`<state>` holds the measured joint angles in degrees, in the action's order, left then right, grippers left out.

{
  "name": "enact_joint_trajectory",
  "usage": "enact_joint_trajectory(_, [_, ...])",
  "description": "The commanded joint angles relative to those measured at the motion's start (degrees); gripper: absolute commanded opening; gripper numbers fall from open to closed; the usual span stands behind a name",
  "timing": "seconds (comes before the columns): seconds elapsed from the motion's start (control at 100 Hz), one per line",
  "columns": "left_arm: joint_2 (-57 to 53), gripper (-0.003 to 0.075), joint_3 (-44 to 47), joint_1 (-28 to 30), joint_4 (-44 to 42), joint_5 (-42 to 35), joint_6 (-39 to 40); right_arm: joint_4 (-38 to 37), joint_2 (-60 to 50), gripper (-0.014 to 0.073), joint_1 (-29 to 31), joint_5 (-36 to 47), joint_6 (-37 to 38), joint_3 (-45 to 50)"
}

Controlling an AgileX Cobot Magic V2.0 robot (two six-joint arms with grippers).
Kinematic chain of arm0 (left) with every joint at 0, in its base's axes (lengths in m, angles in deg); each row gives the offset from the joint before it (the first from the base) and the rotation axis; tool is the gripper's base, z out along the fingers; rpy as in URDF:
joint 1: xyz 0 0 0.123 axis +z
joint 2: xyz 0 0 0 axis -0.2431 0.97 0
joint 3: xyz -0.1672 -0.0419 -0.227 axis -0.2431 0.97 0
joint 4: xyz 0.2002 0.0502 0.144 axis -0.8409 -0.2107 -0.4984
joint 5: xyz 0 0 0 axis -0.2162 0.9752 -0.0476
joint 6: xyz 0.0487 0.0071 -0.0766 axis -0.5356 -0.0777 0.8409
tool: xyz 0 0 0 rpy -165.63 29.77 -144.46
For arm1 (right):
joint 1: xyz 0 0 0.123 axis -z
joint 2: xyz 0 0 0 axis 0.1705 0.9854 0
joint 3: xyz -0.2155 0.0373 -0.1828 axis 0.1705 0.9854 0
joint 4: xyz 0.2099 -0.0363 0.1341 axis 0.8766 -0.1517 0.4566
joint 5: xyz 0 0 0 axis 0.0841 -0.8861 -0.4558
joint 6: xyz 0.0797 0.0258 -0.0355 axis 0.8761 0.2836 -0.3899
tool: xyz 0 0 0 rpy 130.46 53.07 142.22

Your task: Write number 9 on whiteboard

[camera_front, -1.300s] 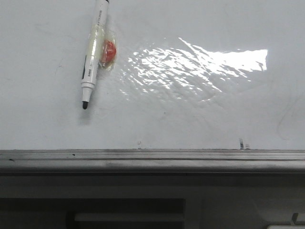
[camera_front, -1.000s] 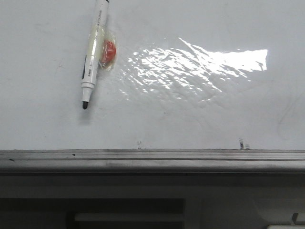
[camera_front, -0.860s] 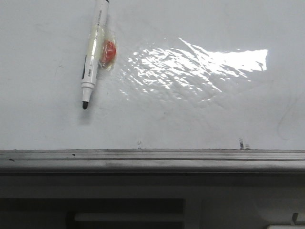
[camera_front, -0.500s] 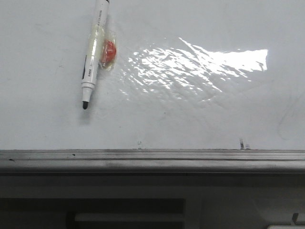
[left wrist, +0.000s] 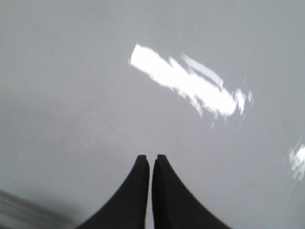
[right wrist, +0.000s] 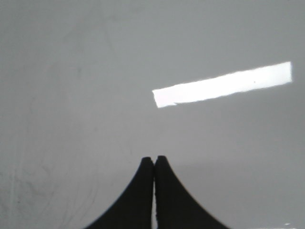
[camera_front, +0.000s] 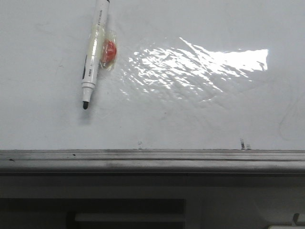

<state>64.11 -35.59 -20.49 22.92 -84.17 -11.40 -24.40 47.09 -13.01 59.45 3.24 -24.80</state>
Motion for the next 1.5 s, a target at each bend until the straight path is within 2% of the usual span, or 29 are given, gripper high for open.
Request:
enact_joint_trajectory(0.0, [0.5,-0.0020,0.6,0.0,13.2,-10.3,0.3,4.2,-0.9,-0.0061,0.4,5.6,-0.2,1.1])
enact_joint_trajectory(0.07, [0.5,-0.0020,0.2,-0.1,23.6,-10.3,0.3,8.7,-0.9,-0.0061,0.4,5.1,-0.2,-0.3])
enact_joint_trajectory(0.13, [0.5,-0.0020,0.0,-0.1,25.4,-9.8,0.0,9.2,-0.9,-0.0061,0.4,3.8,-0.2,-2.9])
enact_joint_trajectory(0.19, [0.7,-0.0020,-1.6,-0.3,20.1,-6.5,-1.6,8.0,-0.3,-0.0061,0.4,-0.9,-0.2,-6.3])
enact_joint_trajectory(0.28, [2.7,-0.0020,-7.7,-1.0,7.9,3.8,-5.2,4.1,2.4,-0.0061,0.4,-12.0,-0.2,-13.2])
enact_joint_trajectory(0.37, [8.3,-0.0020,-14.8,-1.2,-0.8,11.2,-6.6,-0.2,6.5,-0.0061,0.4,-24.8,-0.2,-20.1])
enact_joint_trajectory(0.45, [15.0,-0.0010,-20.8,-1.2,-6.6,16.2,-8.3,-3.4,11.0,-0.0060,0.4,-30.2,-0.2,-24.7])
enact_joint_trajectory(0.5, [20.1,0.0039,-24.7,-1.2,-7.3,19.6,-12.1,-4.2,13.4,-0.0055,0.4,-32.0,-0.2,-27.2])
enact_joint_trajectory(0.57, [26.3,0.0187,-29.4,-1.2,-6.2,23.5,-16.5,-4.3,16.4,0.0008,0.4,-33.2,-0.2,-30.2])
enact_joint_trajectory(0.6, [28.5,0.0283,-31.3,-1.2,-5.5,25.0,-17.2,-4.3,17.5,0.0068,0.4,-33.8,-0.2,-31.6])
enact_joint_trajectory(0.62, [30.1,0.0322,-32.4,-1.3,-4.9,25.7,-17.5,-4.3,18.3,0.0097,0.4,-34.3,-0.2,-32.3])
enact_joint_trajectory(0.65, [32.1,0.0410,-33.5,-1.7,-3.9,26.5,-18.1,-4.3,19.3,0.0179,0.4,-35.0,-0.2,-33.2])
enact_joint_trajectory(0.69, [34.7,0.0476,-34.9,-2.8,-2.2,27.1,-19.2,-4.2,20.7,0.0264,0.4,-35.9,-0.2,-34.5])
enact_joint_trajectory(0.72, [36.3,0.0510,-35.6,-3.8,-0.8,27.1,-20.3,-4.0,21.6,0.0344,0.4,-36.5,-0.2,-35.3])
enact_joint_trajectory(0.77, [38.8,0.0511,-36.3,-6.1,2.6,27.2,-23.2,-3.9,22.8,0.0432,0.4,-37.6,-0.2,-36.3])
enact_joint_trajectory(0.84, [42.0,0.0511,-36.9,-10.2,5.8,26.7,-26.5,-3.9,23.9,0.0484,0.4,-37.9,-0.2,-37.2])
enact_joint_trajectory(1.04, [49.2,0.0510,-37.2,-25.0,9.9,16.7,-27.1,-3.9,24.6,0.0472,0.4,-37.5,-0.2,-37.3])
enact_joint_trajectory(1.18, [54.4,0.0510,-37.2,-32.8,12.3,7.7,-26.8,-3.9,24.6,0.0472,0.4,-37.5,-0.2,-37.3])
enact_joint_trajectory(1.32, [59.1,0.0510,-37.5,-35.3,16.4,2.3,-26.8,-3.9,24.6,0.0472,0.4,-37.5,-0.2,-37.3])
enact_joint_trajectory(1.49, [63.7,0.0502,-38.5,-35.3,16.5,1.3,-26.8,-3.9,24.6,0.0472,0.4,-37.4,-0.2,-37.3])
